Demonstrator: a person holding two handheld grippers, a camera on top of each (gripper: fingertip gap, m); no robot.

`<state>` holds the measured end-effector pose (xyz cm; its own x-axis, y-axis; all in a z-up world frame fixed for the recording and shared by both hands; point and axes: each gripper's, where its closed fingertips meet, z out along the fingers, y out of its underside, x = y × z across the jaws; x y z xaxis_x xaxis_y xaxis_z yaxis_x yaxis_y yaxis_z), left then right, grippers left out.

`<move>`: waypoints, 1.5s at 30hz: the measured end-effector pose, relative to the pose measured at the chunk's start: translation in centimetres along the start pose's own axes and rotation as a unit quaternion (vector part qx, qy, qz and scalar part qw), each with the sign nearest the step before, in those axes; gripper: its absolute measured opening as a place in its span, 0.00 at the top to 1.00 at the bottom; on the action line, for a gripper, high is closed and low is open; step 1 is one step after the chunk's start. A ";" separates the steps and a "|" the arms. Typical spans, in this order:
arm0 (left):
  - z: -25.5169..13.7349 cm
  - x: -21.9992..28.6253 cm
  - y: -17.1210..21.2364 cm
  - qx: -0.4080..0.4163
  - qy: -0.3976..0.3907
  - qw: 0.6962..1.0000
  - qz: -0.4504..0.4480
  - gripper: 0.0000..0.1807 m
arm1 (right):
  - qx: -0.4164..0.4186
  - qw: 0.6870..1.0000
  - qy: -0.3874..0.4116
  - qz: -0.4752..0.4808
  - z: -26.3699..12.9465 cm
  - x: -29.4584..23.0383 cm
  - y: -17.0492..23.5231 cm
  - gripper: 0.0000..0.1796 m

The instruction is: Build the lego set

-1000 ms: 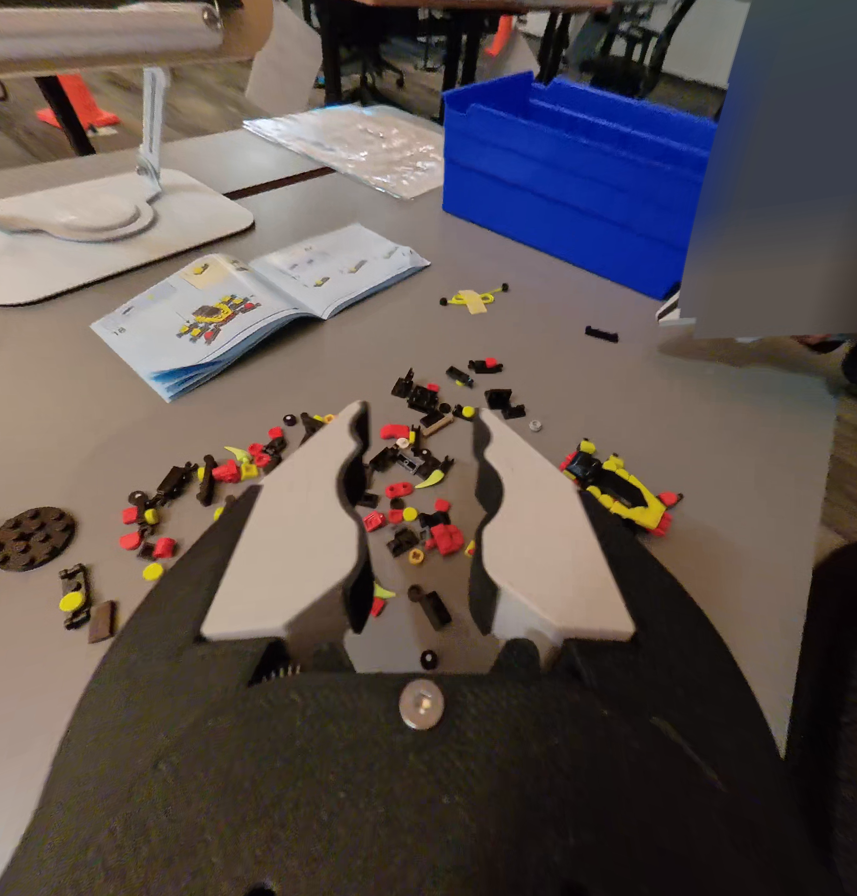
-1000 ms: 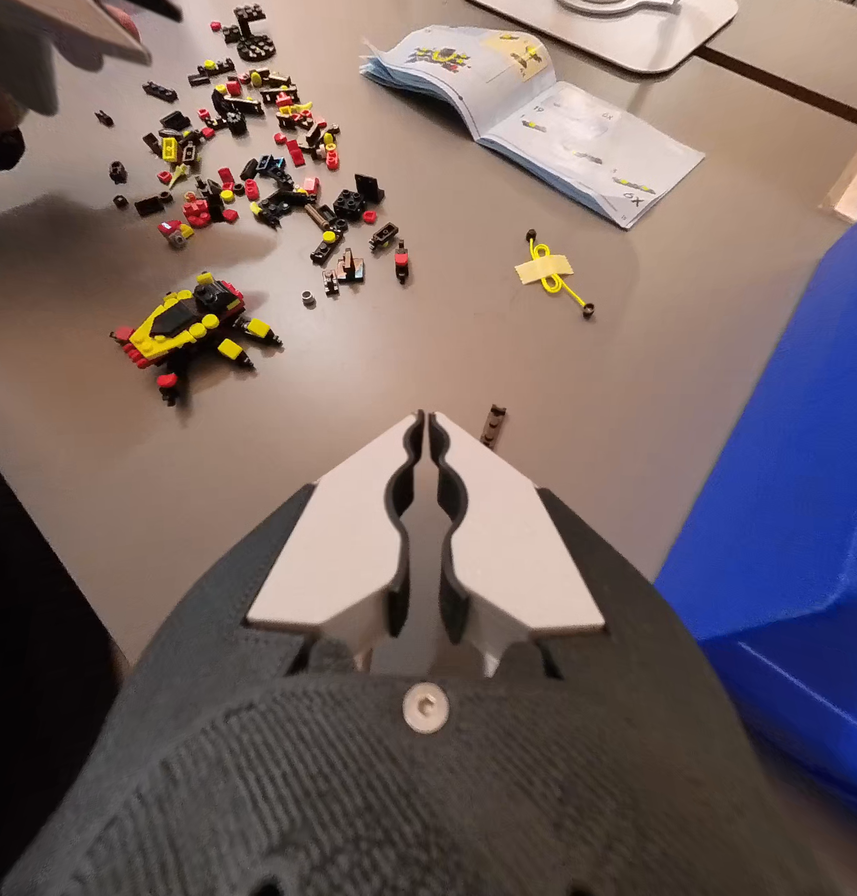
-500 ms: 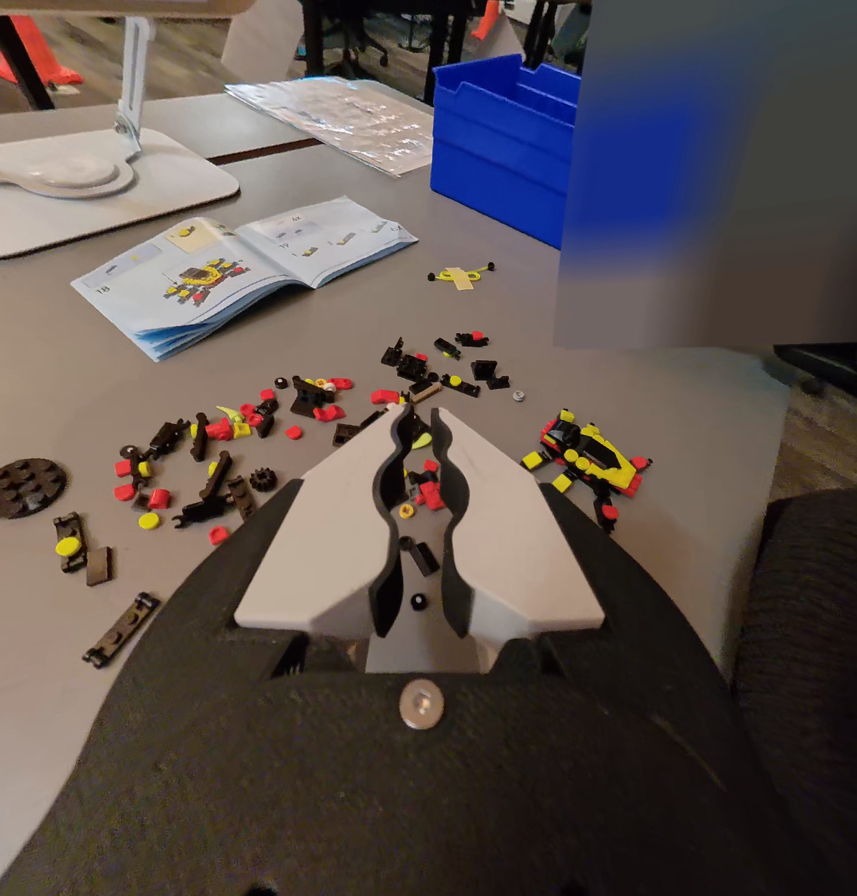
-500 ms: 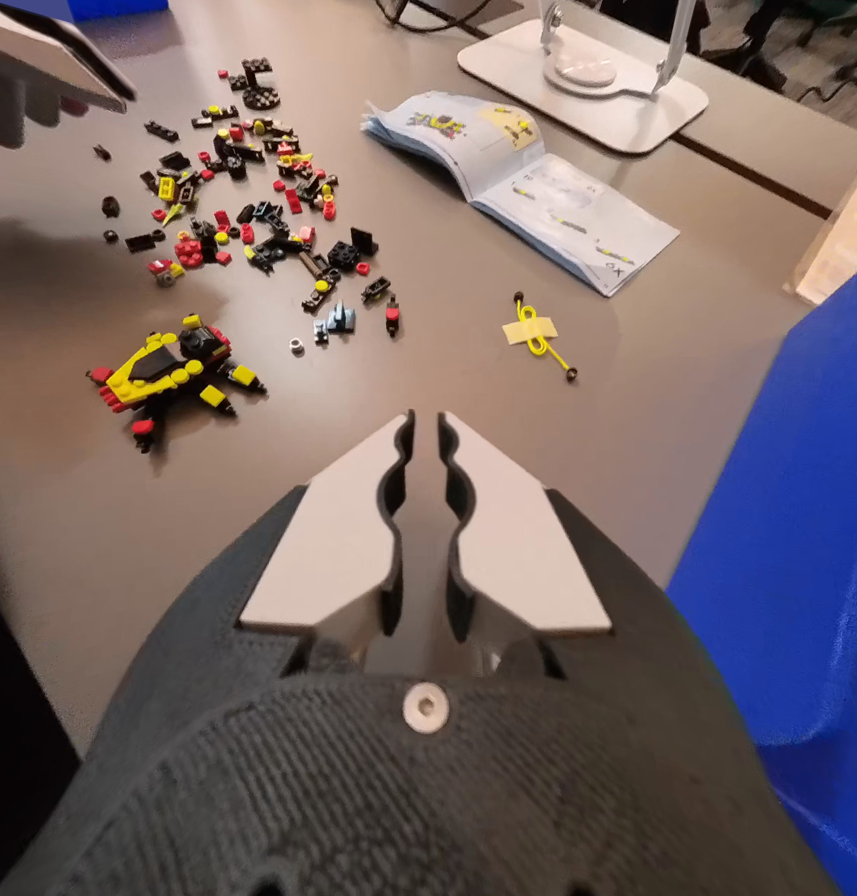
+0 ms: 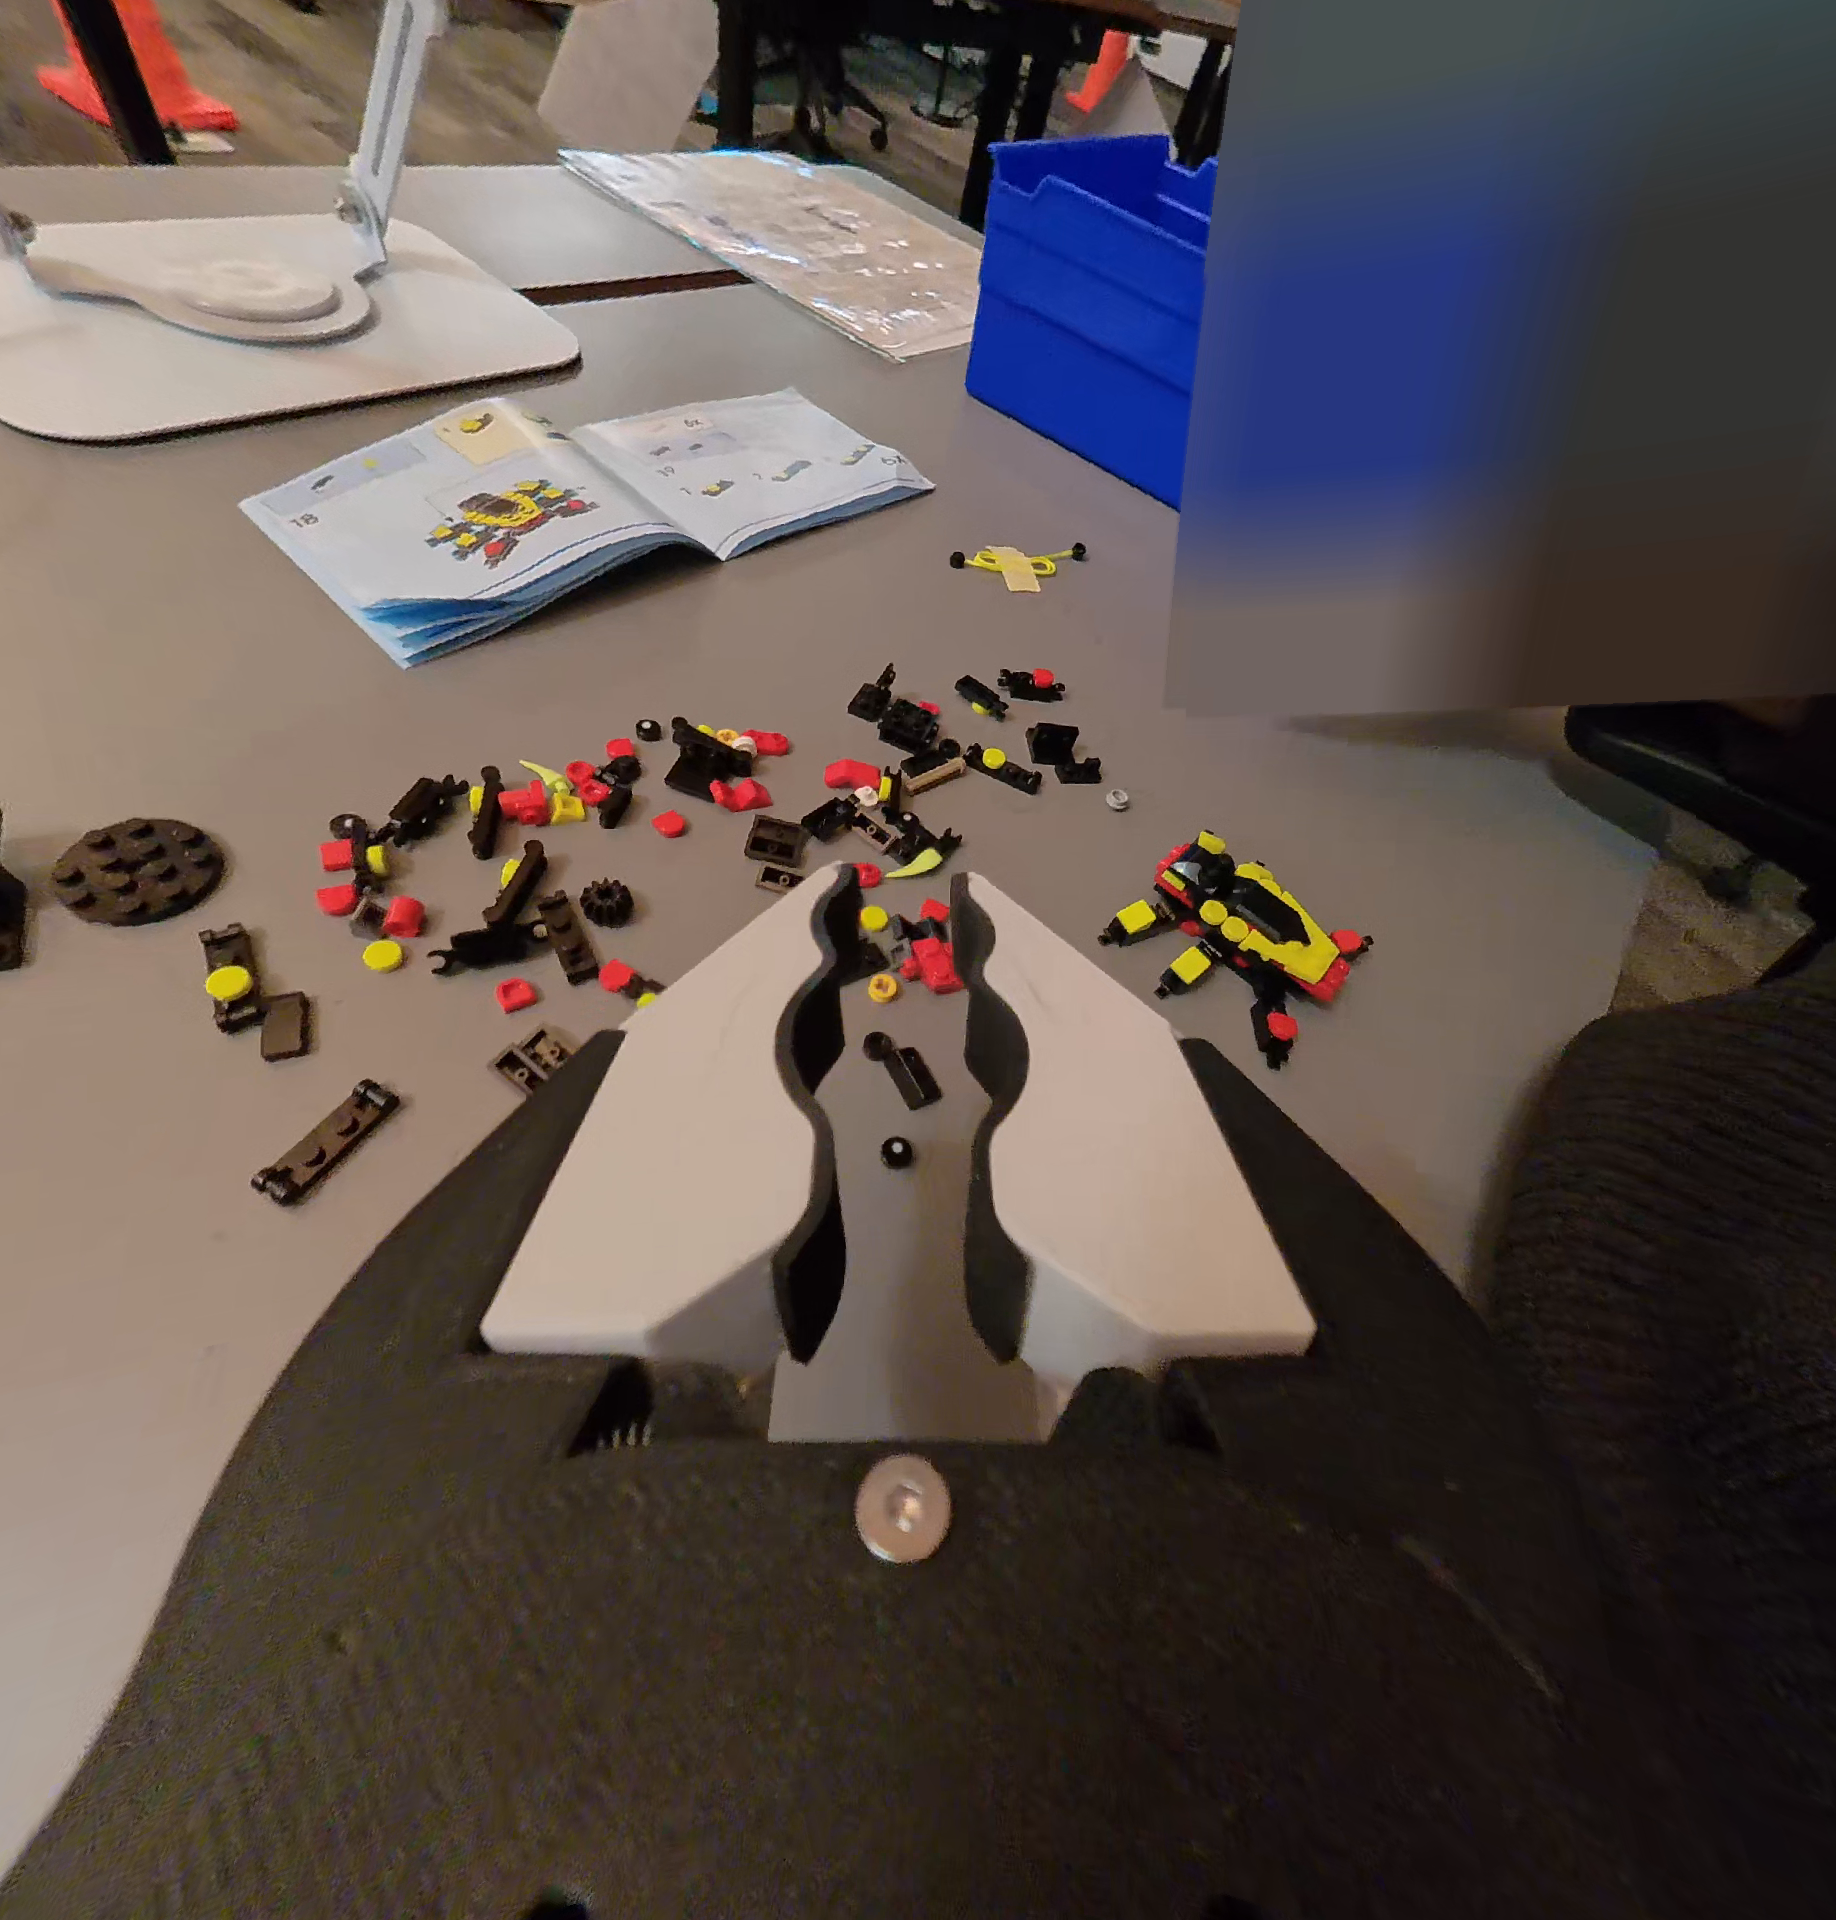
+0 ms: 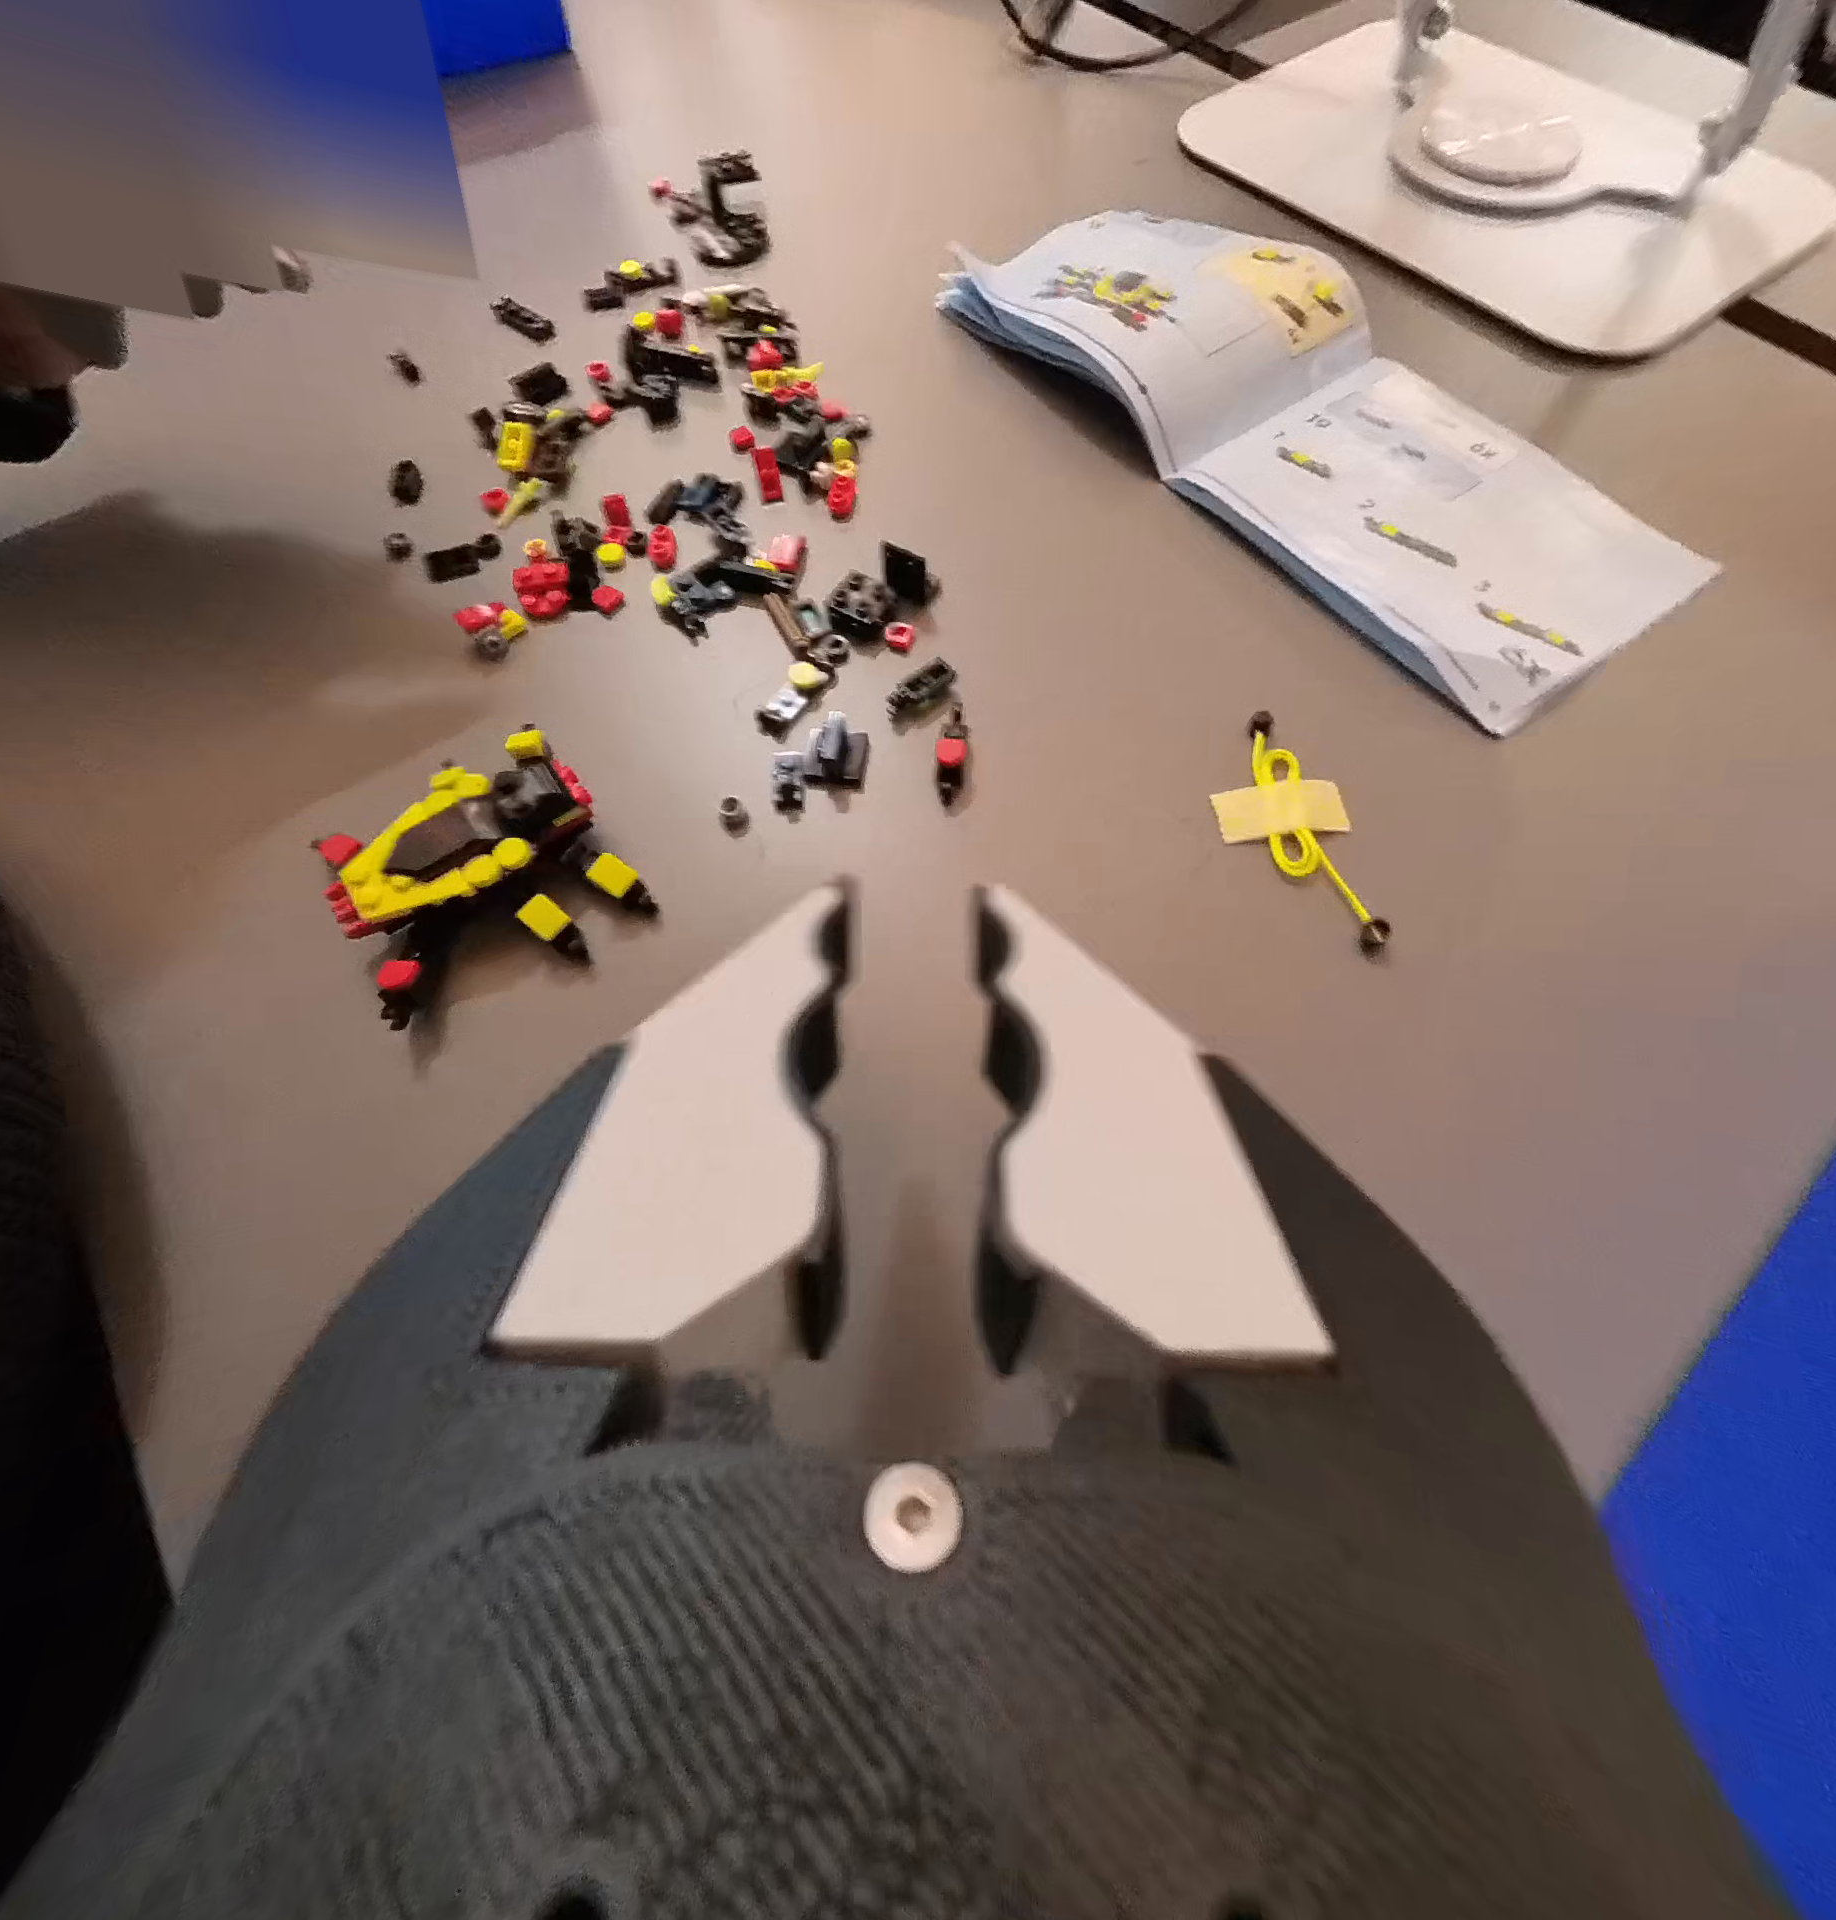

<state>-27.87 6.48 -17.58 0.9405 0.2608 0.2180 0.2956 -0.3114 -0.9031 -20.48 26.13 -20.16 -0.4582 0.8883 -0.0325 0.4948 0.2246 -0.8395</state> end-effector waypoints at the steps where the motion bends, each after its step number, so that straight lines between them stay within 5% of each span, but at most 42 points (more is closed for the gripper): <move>1: -0.1 -0.1 0.0 0.000 -0.003 1.000 -0.002 0.92 | 0.008 1.000 -0.012 -0.011 -0.1 -0.5 -0.4 1.00; 7: -0.3 -0.4 0.3 -0.001 -0.002 1.000 -0.007 1.00 | 0.061 0.995 0.067 -0.044 -1.3 1.6 -2.6 0.93; 12: 0.0 0.0 0.6 -0.009 0.010 1.000 -0.007 1.00 | 0.221 0.963 0.144 -0.045 -7.1 3.9 -6.8 1.00; 21: 0.4 -0.1 0.9 -0.023 0.015 1.000 -0.012 1.00 | 0.111 0.987 0.112 -0.032 -4.0 3.6 -3.4 0.96; 24: 0.4 -0.1 0.8 -0.021 0.014 1.000 -0.014 1.00 | -0.039 0.994 0.098 0.023 -2.1 3.6 1.5 0.78; 27: 0.4 -0.2 0.9 -0.022 0.010 1.000 -0.014 1.00 | -0.143 0.974 0.175 0.023 -2.3 5.0 4.7 0.79; 29: 0.4 -0.4 0.9 -0.022 0.007 1.000 -0.009 1.00 | -0.140 0.969 0.204 -0.004 -3.0 5.1 4.0 0.88; 40: 1.2 -1.3 2.0 -0.054 -0.012 0.998 -0.001 1.00 | -0.162 0.973 0.157 0.056 -2.3 5.6 6.1 0.92; 45: 1.0 -1.9 2.1 -0.053 -0.017 0.998 -0.020 0.99 | -0.105 0.986 0.114 0.059 -0.5 3.9 3.5 0.93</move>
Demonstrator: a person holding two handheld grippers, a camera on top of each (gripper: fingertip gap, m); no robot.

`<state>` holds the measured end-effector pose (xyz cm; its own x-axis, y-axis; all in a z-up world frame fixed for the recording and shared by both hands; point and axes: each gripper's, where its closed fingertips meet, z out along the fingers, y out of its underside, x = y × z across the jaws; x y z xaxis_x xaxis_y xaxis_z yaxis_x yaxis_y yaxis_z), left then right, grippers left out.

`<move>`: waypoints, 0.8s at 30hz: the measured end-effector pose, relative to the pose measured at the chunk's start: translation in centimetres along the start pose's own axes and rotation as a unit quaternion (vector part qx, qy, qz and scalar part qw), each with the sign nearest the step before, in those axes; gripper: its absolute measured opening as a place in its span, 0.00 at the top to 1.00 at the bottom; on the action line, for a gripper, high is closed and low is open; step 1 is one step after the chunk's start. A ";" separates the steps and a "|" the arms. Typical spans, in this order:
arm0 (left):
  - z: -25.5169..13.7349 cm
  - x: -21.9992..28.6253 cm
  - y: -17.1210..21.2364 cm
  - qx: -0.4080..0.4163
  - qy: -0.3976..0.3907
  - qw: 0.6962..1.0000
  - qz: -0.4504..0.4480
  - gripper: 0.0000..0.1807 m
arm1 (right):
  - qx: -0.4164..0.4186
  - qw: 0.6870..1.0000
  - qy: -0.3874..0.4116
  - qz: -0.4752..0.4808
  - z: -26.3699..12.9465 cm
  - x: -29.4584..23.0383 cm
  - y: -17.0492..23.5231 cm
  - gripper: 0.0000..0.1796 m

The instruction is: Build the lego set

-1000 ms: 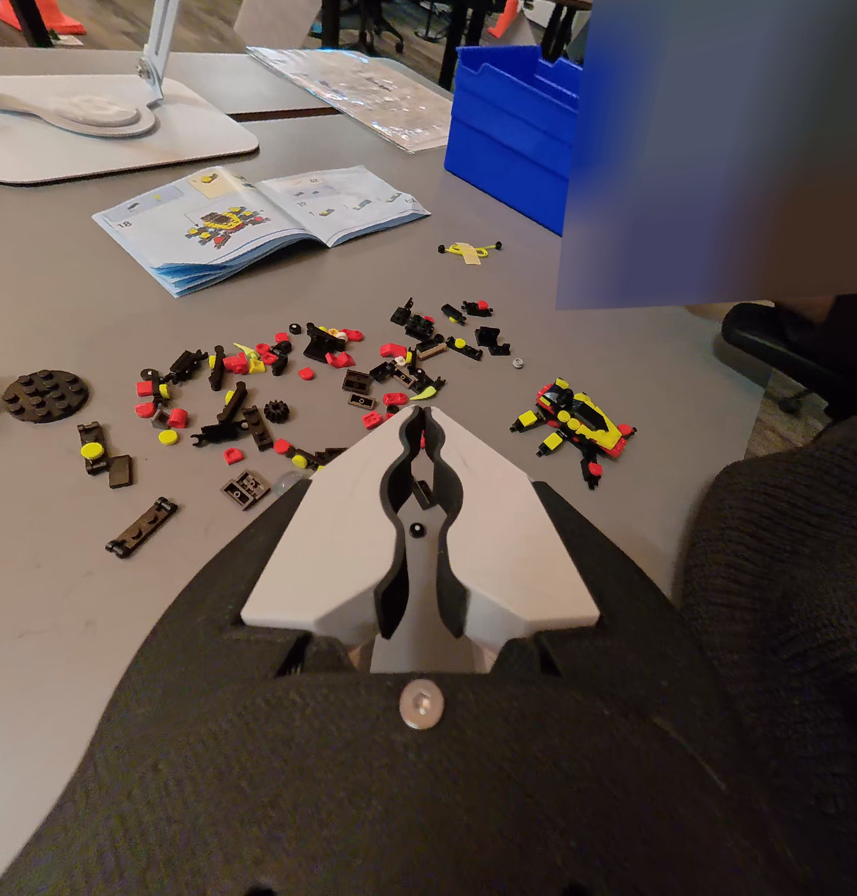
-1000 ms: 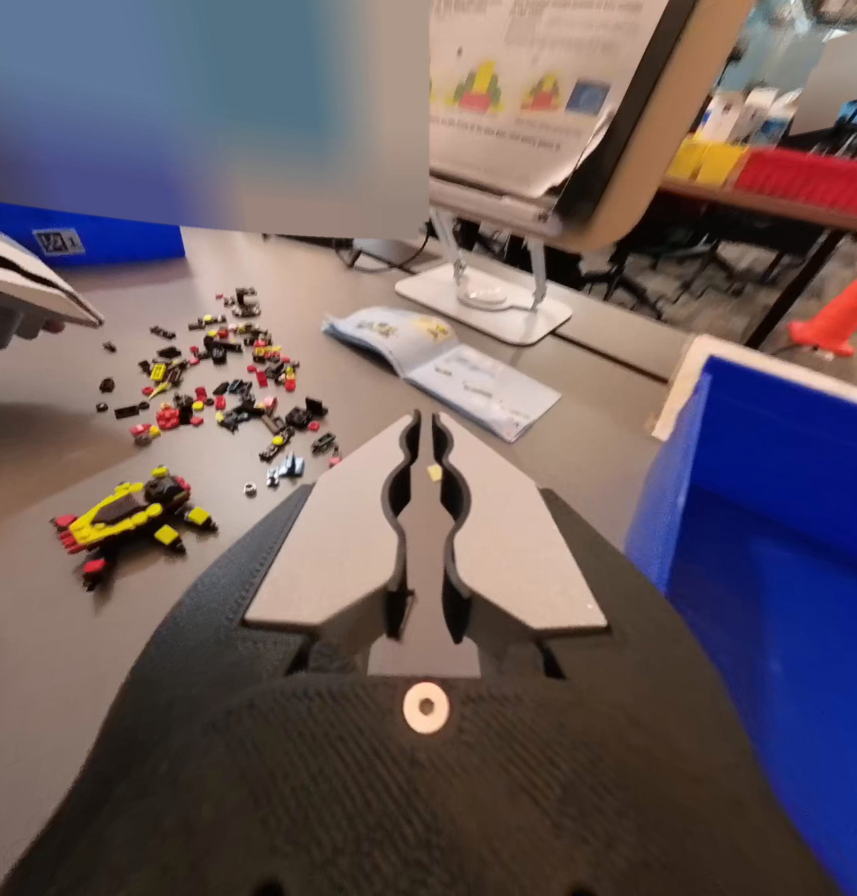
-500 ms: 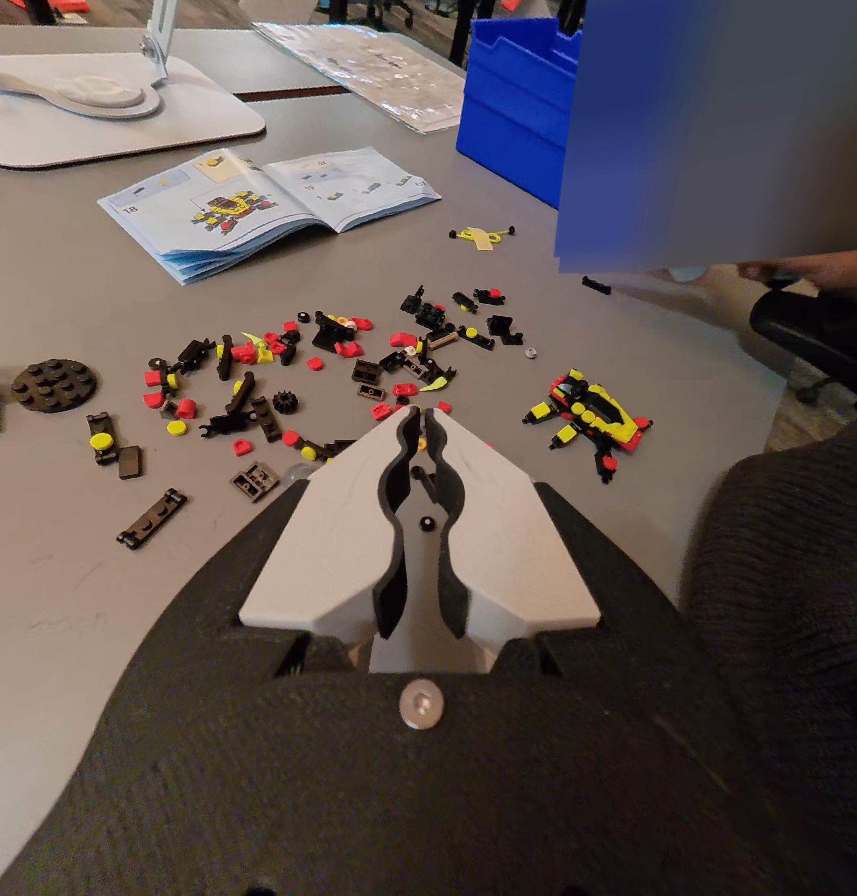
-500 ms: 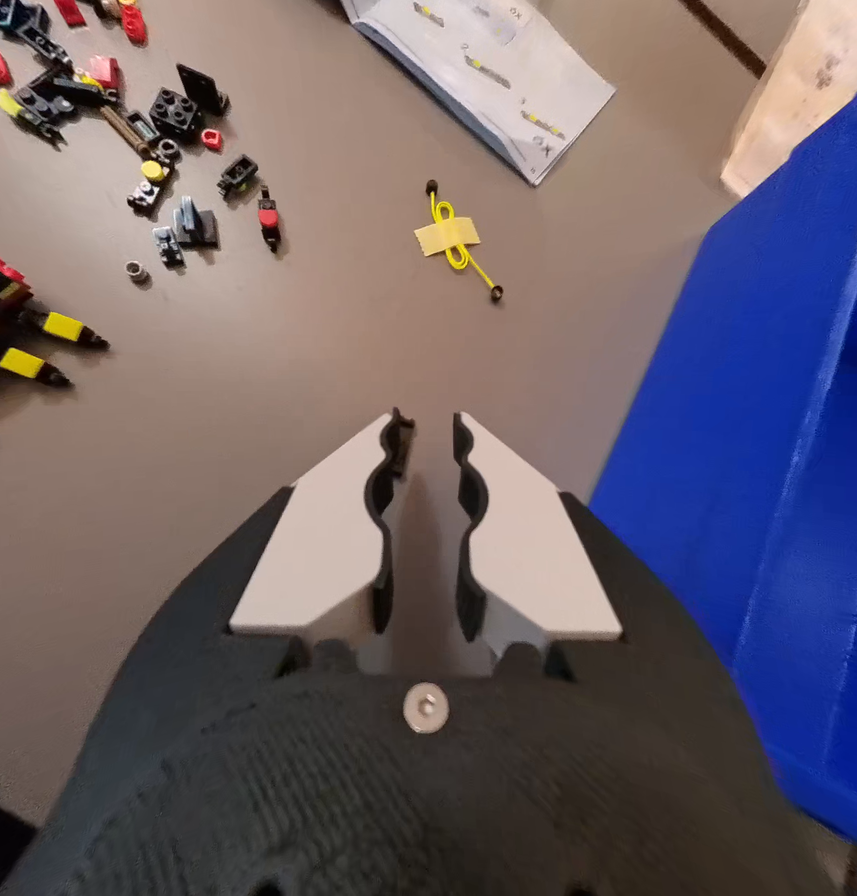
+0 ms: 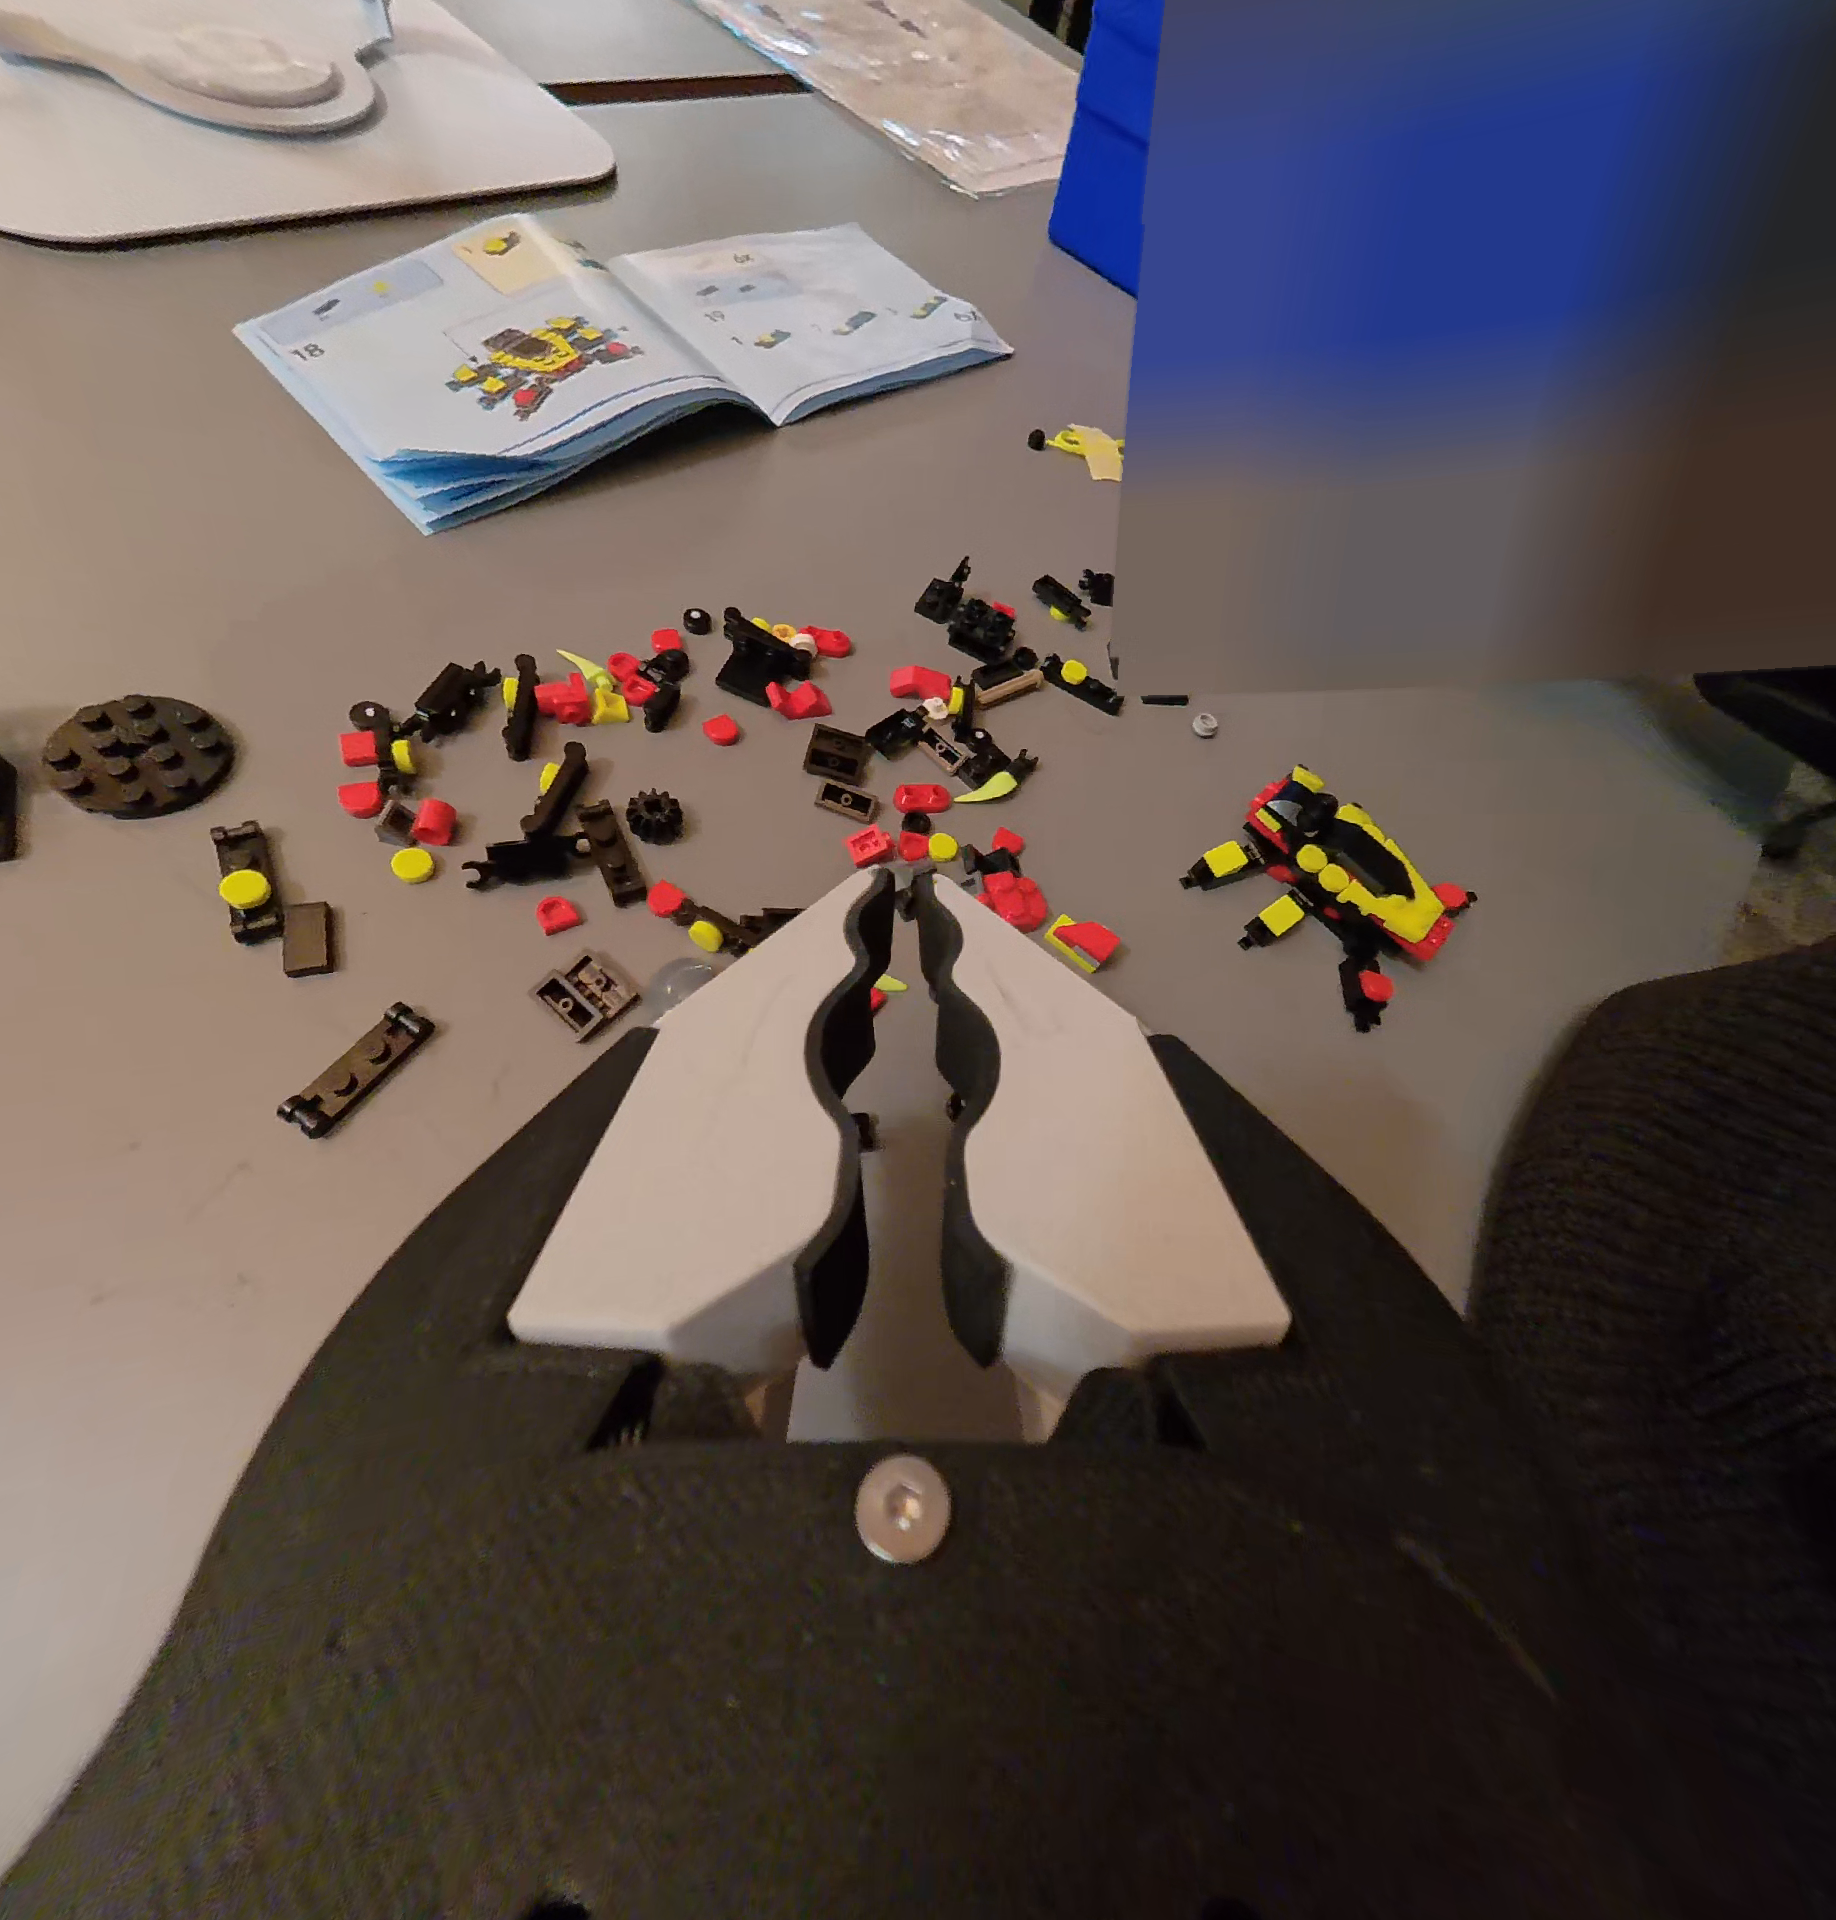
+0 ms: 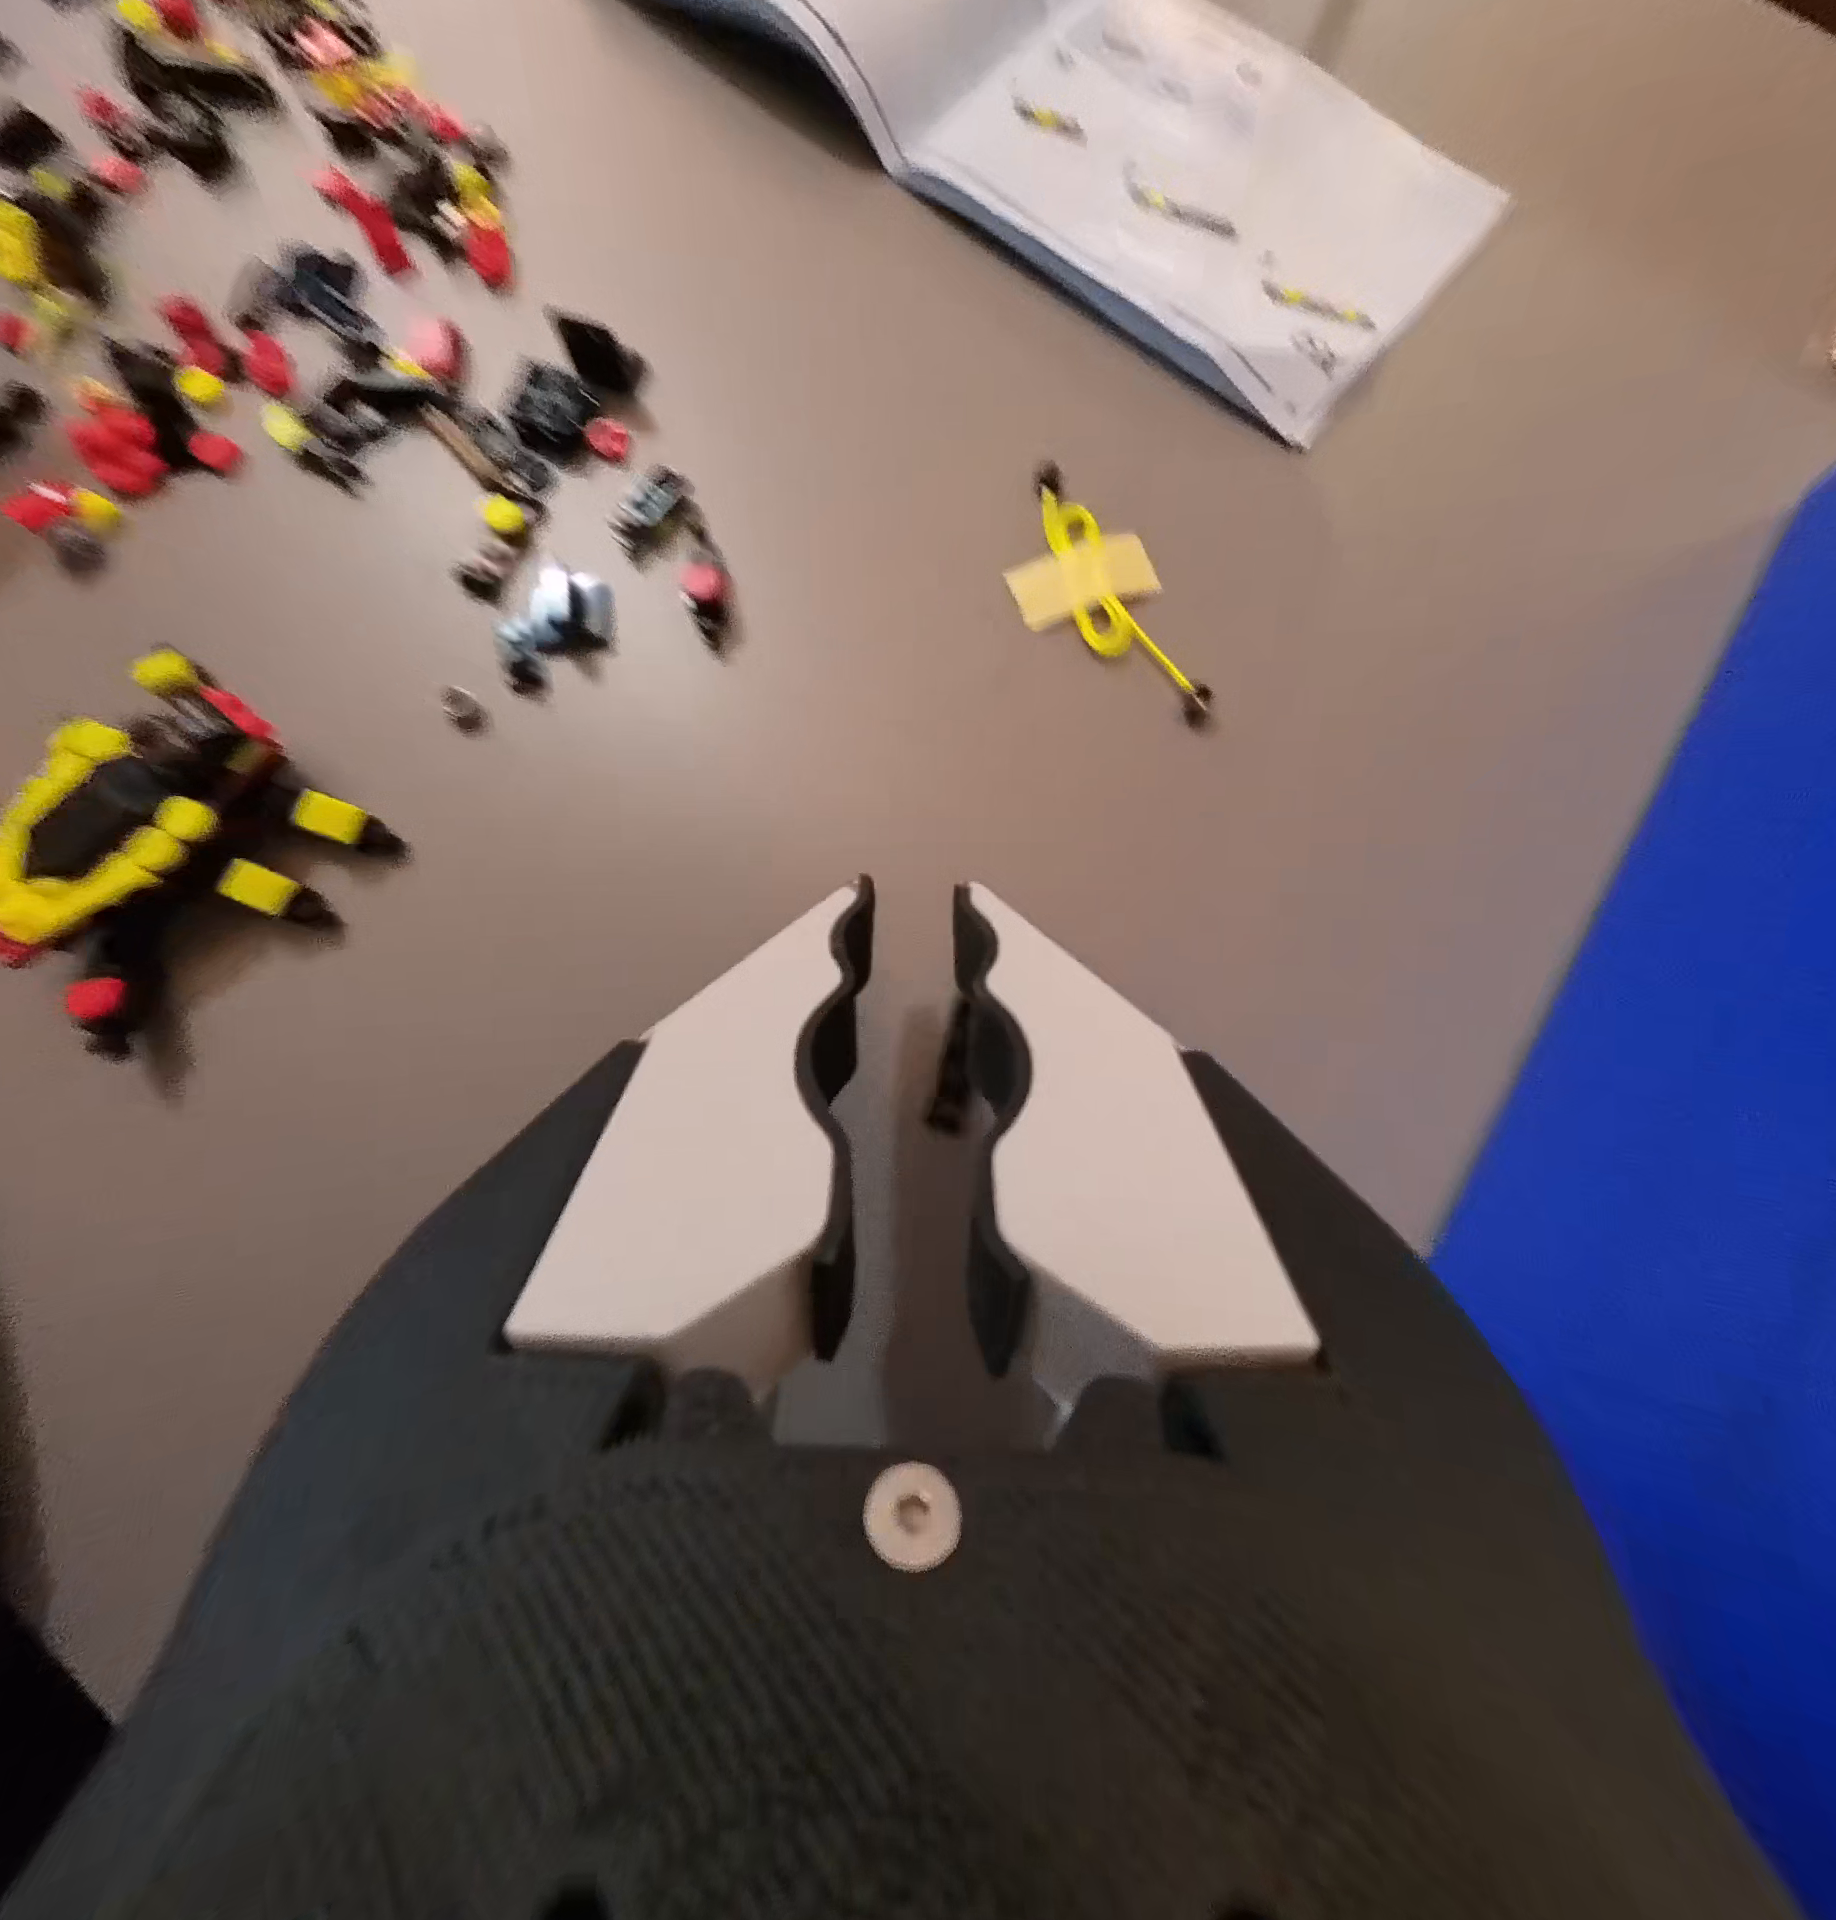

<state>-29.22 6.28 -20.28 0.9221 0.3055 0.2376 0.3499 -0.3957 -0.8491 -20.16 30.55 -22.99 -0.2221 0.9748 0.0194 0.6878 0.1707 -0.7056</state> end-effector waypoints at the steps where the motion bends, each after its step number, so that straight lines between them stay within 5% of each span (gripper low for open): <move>1: 0.0 -0.1 0.0 0.000 0.001 1.000 -0.005 0.99 | 0.012 1.000 -0.014 -0.004 0.2 -0.8 -0.7 0.93; 12: 0.1 0.0 0.2 -0.005 0.019 0.999 -0.026 0.96 | 0.031 0.984 -0.171 -0.040 4.3 -10.4 -5.1 0.92; 24: 0.1 0.2 0.4 -0.009 0.030 0.999 -0.037 0.95 | 0.007 0.987 -0.150 -0.058 7.1 -10.5 -5.7 0.90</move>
<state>-28.93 6.29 -20.58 0.9016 0.2830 0.3272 0.4198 -0.3896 -0.8197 -26.63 18.31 -24.23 -0.4946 0.8623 -0.1088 0.6366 0.2742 -0.7208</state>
